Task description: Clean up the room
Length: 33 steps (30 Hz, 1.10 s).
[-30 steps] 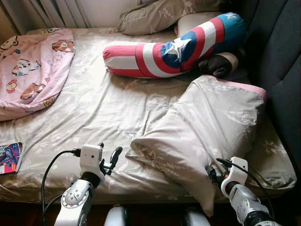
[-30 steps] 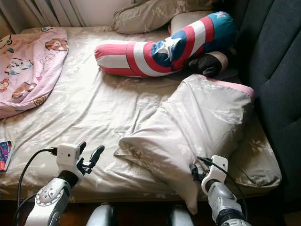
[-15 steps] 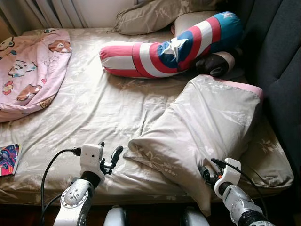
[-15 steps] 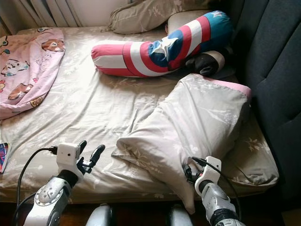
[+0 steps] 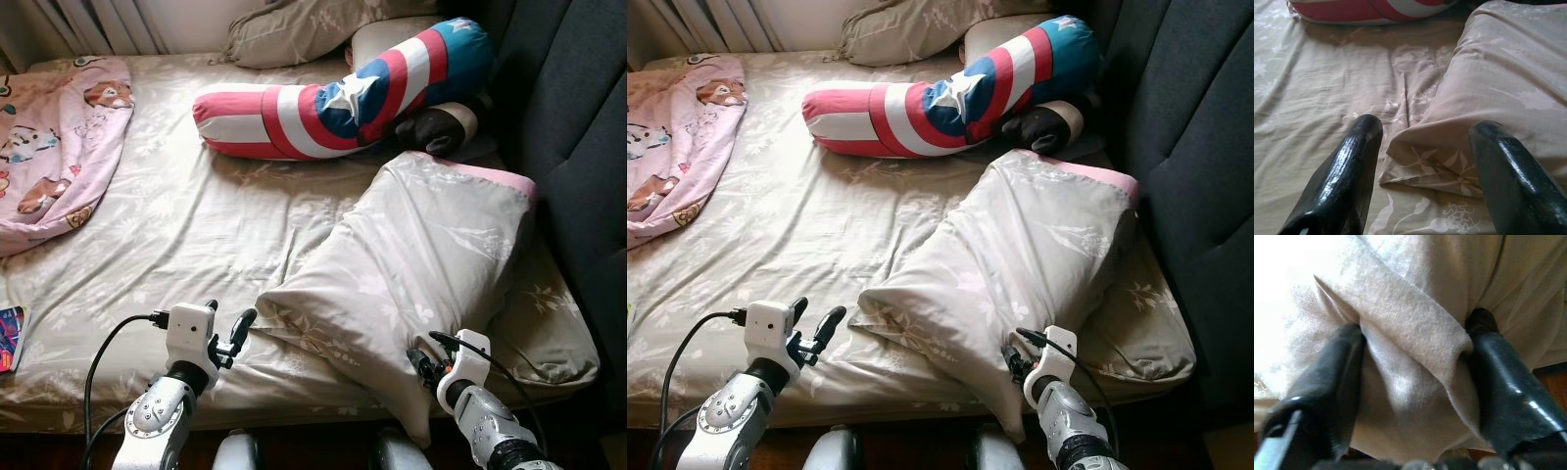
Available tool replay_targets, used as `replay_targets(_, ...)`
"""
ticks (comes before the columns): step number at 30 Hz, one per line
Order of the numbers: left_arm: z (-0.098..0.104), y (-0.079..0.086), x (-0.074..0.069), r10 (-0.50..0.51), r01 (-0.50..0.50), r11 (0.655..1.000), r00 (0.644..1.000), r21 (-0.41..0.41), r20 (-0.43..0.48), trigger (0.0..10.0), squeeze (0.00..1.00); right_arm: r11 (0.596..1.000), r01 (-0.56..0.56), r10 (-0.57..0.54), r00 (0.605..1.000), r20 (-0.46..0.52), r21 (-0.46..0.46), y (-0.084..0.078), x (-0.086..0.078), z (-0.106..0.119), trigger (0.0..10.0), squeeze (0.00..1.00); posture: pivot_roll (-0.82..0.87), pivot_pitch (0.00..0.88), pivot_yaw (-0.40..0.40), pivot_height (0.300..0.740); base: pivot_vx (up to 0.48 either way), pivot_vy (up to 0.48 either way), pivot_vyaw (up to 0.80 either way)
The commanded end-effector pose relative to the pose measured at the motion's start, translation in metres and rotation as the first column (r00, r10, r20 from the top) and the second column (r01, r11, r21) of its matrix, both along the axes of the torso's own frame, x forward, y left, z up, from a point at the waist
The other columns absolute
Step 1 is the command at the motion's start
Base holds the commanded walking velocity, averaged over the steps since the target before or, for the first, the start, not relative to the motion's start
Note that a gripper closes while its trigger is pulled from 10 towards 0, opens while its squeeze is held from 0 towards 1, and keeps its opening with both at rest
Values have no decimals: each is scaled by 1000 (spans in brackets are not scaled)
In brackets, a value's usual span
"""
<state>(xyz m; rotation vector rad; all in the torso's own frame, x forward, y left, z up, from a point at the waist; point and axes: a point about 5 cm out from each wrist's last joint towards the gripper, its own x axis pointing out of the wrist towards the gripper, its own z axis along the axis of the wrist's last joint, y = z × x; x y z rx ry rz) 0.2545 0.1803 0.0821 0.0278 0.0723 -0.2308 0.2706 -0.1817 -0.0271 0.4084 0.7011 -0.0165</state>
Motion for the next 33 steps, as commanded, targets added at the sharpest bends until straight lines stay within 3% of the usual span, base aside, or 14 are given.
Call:
replay_targets(1, -1, 2, -3, -2, 2, 1000, 1000, 8, -12, 10000, 0, 996, -59, 68, 986, -154, 60, 22, -30, -26, 0, 0, 86, 194, 50, 652, 0, 0, 0)
replay_targets(23, -3, -1, 3, 7, -7, 1000, 1000, 2, -15, 10000, 0, 998, -45, 49, 990, -134, 33, 22, -24, -22, 0, 0, 72, 162, 37, 652, 0, 0, 0)
replay_targets(29, -4, -2, 6, 6, -6, 1000, 1000, 0, -12, 10000, 0, 1000, 17, -19, 993, -116, -16, 7, -21, -19, 0, 0, 58, 150, 32, 652, 0, 0, 0)
replay_targets(32, -4, -3, 8, 10, -10, 1000, 1000, -2, -11, 10000, 0, 992, 96, -103, 991, -85, -79, -15, -17, -13, 0, 0, 47, 143, 28, 652, 0, 0, 0)
replay_targets(33, -4, -2, 9, 13, -13, 1000, 1000, -3, -9, 10000, 0, 976, 126, -138, 989, -57, -178, -35, -14, -7, 0, 0, 43, 142, 26, 652, 0, 0, 0)
